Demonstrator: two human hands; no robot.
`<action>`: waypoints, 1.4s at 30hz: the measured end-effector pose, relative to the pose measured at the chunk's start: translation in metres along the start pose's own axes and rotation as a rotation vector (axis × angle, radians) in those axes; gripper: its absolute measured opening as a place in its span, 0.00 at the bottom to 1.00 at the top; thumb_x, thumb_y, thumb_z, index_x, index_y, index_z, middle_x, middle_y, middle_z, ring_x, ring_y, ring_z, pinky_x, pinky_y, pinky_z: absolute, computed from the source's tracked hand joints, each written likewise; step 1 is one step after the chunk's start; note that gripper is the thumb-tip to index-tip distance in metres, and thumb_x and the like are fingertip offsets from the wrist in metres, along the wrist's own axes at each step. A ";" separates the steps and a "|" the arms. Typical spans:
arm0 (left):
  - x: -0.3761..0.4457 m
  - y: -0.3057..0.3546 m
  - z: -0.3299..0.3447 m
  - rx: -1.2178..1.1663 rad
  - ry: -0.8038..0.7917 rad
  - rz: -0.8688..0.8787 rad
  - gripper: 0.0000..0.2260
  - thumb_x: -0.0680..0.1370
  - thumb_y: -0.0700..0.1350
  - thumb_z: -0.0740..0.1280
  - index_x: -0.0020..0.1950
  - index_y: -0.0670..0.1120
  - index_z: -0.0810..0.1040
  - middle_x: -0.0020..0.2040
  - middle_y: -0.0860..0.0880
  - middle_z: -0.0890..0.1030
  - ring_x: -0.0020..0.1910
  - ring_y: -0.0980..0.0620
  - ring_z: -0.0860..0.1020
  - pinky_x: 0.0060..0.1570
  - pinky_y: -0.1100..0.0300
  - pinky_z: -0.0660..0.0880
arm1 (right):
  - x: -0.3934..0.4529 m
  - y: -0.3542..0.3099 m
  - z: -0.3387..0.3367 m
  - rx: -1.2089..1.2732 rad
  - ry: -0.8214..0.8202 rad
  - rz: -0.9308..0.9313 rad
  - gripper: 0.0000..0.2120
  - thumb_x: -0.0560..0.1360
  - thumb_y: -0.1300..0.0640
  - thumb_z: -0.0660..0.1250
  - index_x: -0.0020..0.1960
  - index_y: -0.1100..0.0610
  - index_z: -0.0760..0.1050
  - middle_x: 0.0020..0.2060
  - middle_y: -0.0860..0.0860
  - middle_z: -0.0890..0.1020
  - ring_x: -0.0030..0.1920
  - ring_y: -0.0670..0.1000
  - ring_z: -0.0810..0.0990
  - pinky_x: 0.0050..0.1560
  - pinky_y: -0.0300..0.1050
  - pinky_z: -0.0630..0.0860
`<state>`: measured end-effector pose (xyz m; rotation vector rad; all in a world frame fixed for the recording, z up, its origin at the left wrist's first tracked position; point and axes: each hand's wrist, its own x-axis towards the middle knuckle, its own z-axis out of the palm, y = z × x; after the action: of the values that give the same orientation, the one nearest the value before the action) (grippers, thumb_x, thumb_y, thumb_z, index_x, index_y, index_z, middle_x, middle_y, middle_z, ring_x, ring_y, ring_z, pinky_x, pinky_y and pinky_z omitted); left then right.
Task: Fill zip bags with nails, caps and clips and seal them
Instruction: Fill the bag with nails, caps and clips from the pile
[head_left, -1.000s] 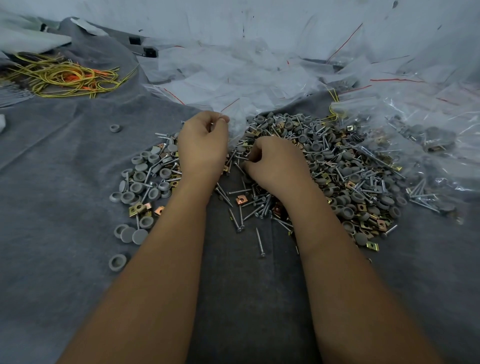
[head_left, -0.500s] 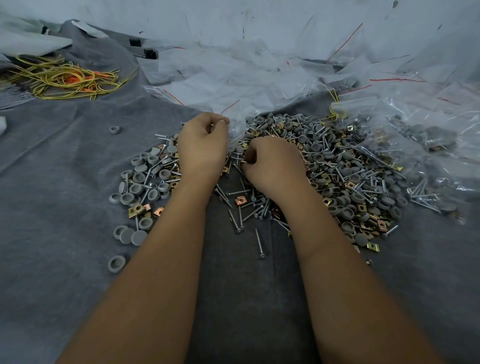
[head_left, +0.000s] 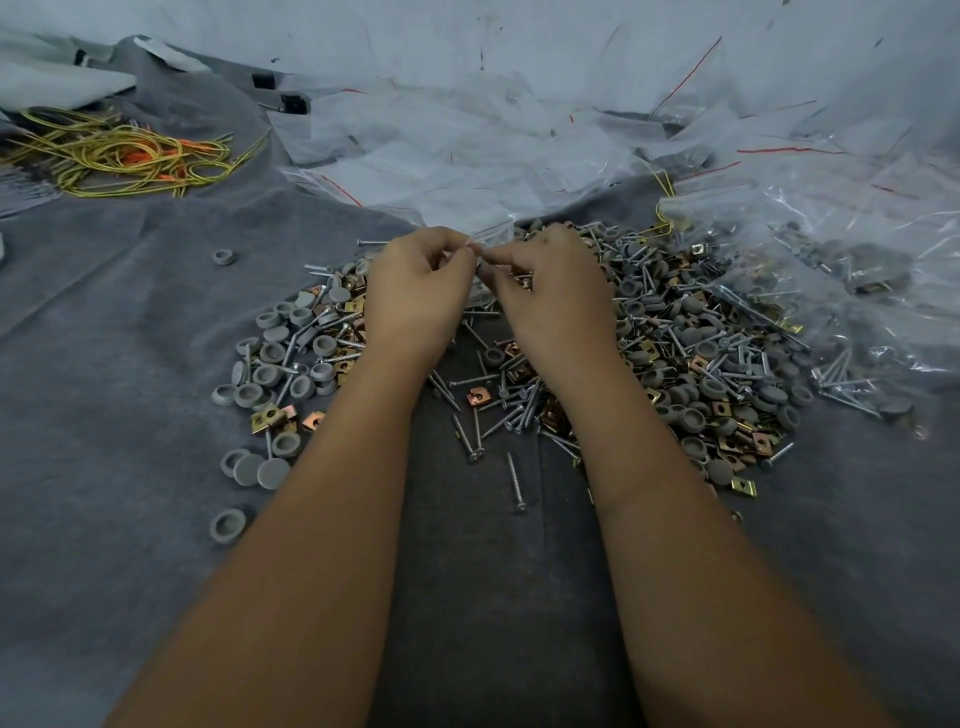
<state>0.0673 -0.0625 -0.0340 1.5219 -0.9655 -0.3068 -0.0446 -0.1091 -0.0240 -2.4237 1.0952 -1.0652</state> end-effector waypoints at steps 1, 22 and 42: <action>0.000 0.000 0.000 0.003 0.002 0.000 0.08 0.76 0.42 0.65 0.41 0.52 0.81 0.29 0.55 0.76 0.26 0.62 0.69 0.30 0.64 0.66 | 0.000 0.001 -0.001 0.038 -0.004 0.003 0.13 0.78 0.50 0.67 0.61 0.49 0.80 0.48 0.49 0.75 0.53 0.52 0.75 0.51 0.46 0.71; 0.003 0.000 -0.005 -0.105 0.135 -0.126 0.07 0.77 0.43 0.66 0.41 0.52 0.81 0.29 0.55 0.75 0.25 0.57 0.67 0.28 0.63 0.65 | 0.003 0.002 -0.047 -0.143 -0.548 0.188 0.12 0.73 0.61 0.66 0.34 0.48 0.78 0.36 0.47 0.81 0.39 0.48 0.79 0.33 0.35 0.69; 0.004 -0.001 -0.004 -0.080 0.137 -0.125 0.07 0.76 0.45 0.67 0.40 0.52 0.81 0.29 0.55 0.76 0.28 0.55 0.72 0.34 0.55 0.74 | 0.003 -0.006 -0.055 -0.041 -0.638 0.079 0.08 0.70 0.58 0.74 0.36 0.45 0.81 0.27 0.42 0.77 0.30 0.40 0.75 0.34 0.37 0.69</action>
<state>0.0730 -0.0625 -0.0323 1.5125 -0.7439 -0.3212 -0.0795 -0.1046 0.0187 -2.4495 0.9705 -0.2004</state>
